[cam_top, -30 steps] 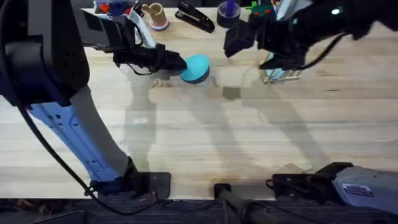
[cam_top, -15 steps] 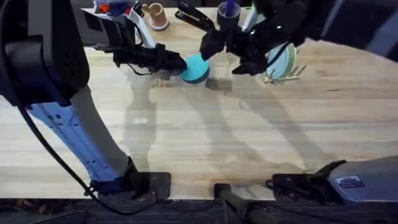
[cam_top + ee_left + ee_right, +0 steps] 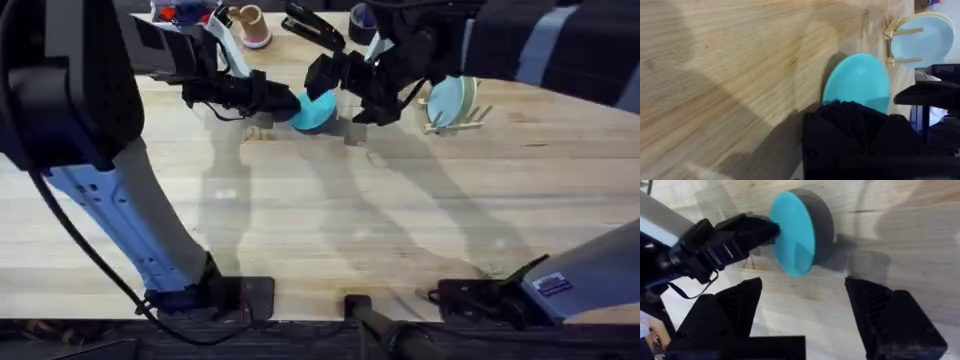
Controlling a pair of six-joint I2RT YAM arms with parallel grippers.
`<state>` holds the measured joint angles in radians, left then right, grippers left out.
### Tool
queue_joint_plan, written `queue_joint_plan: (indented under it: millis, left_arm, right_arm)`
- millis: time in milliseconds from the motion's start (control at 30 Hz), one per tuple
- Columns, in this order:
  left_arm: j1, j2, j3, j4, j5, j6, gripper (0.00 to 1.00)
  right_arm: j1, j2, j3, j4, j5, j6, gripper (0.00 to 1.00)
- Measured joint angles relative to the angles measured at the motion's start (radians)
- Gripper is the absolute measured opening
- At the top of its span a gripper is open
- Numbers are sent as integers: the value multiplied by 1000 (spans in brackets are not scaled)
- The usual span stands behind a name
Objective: Pick up the plates from the table one by one and place each into a slot on the dish rack.
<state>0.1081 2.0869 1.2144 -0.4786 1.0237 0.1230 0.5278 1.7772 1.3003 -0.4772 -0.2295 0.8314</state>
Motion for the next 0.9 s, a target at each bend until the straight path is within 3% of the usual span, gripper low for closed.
queue_joint_plan:
  millis: [533,733,900]
  left_arm:
    - [0,0,0,0,0,0,38]
    - [0,0,0,0,0,0,39]
    - [0,0,0,0,0,0,39]
  right_arm:
    - [2,151,-1,183,-50,41,980]
    - [2,162,-2,241,-56,59,883]
    - [2,165,-2,246,-56,81,747]
